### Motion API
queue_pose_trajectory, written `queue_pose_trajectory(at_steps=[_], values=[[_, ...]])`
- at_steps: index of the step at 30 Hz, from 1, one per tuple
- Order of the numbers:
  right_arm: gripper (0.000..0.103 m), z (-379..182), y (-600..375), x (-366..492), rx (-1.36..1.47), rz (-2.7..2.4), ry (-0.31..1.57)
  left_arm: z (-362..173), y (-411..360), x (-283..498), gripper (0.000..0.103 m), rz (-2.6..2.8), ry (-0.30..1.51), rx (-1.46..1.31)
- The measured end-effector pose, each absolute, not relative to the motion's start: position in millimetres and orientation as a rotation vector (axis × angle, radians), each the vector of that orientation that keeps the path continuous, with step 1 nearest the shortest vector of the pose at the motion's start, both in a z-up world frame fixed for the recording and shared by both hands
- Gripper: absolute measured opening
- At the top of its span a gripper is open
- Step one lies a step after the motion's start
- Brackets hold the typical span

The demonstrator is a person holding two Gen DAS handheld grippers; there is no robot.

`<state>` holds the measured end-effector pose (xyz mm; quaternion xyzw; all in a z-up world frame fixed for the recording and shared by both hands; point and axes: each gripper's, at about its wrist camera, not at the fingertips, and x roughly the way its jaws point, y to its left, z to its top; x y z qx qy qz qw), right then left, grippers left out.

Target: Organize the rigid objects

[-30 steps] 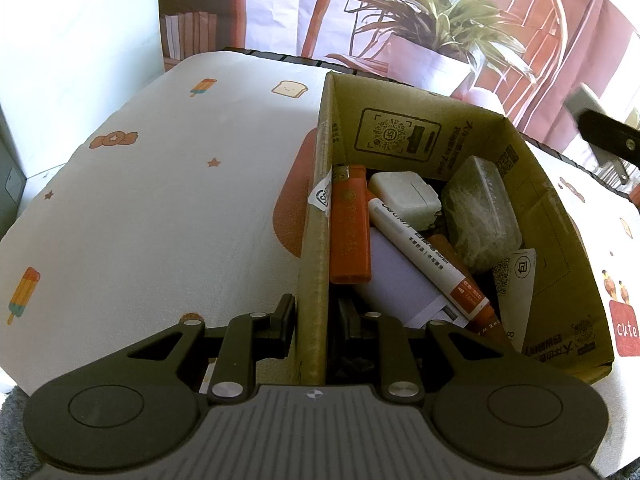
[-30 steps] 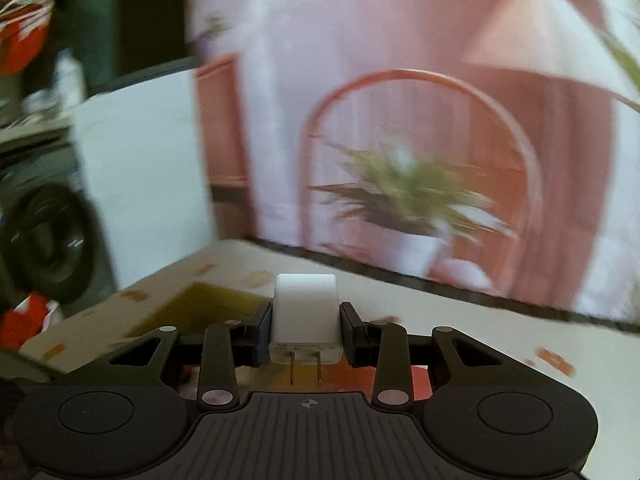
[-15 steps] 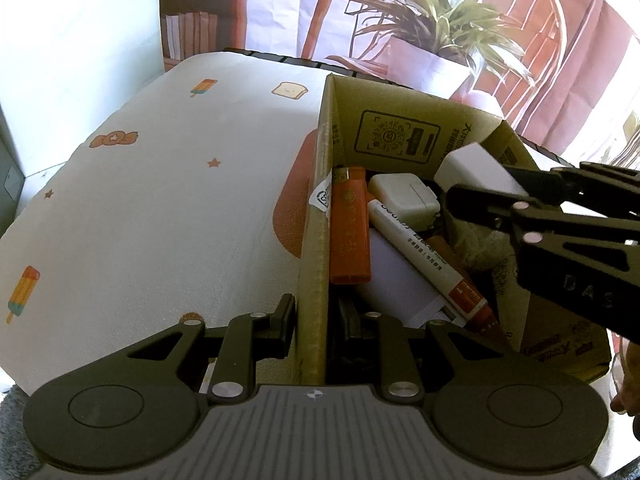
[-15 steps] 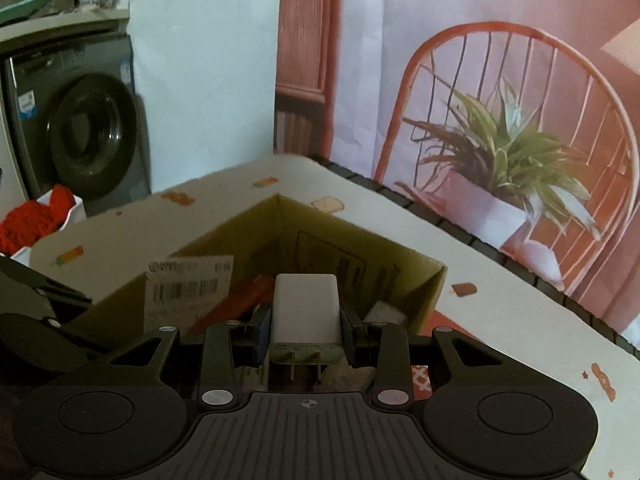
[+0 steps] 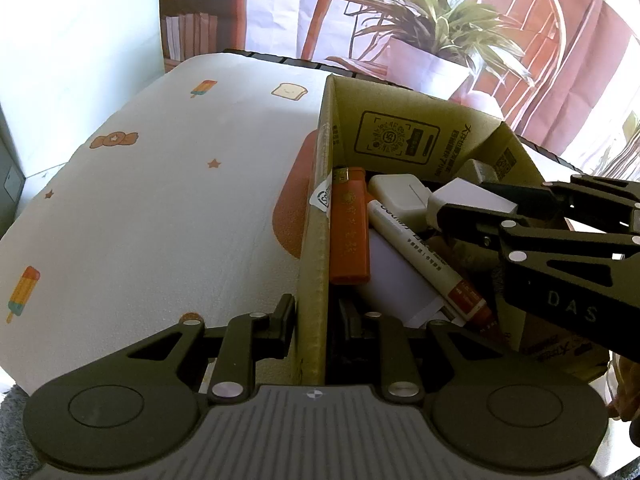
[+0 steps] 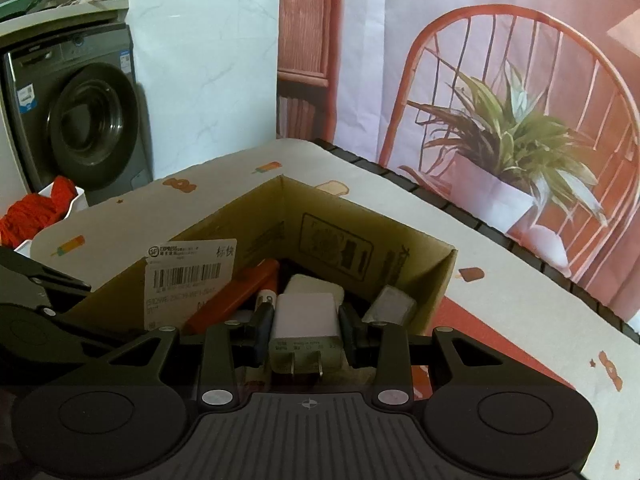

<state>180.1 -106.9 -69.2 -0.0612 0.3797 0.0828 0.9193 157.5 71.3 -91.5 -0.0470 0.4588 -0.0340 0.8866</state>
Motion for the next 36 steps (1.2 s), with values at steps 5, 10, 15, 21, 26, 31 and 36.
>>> queue_pose_trajectory(at_steps=[5, 10, 15, 21, 26, 31, 36], values=[[0.035, -66.1, -107.8, 176.5, -0.118, 0.174, 0.777, -90.3, 70.8, 156.9, 0.023, -0.072, 0.952, -0.092], [0.038, -56.1, -112.3, 169.5, -0.093, 0.156, 0.747, -86.6, 68.1, 155.1, 0.023, -0.074, 0.946, -0.077], [0.064, -40.0, -121.1, 156.4, -0.071, 0.107, 0.701, -85.0, 66.5, 153.3, 0.027, -0.078, 0.943, -0.069], [0.099, -24.6, -130.8, 138.8, -0.039, 0.047, 0.672, -81.8, 65.7, 149.2, 0.051, -0.079, 0.934, -0.052], [0.103, -21.1, -131.2, 127.0, -0.035, 0.02, 0.696, -77.9, 64.8, 145.2, 0.066, -0.083, 0.925, -0.043], [0.103, -22.5, -132.3, 117.9, -0.017, -0.026, 0.726, -74.1, 63.0, 140.5, 0.089, -0.108, 0.91, -0.036], [0.103, -28.1, -137.2, 111.7, 0.023, -0.07, 0.77, -71.3, 62.7, 135.5, 0.095, -0.11, 0.9, -0.029]])
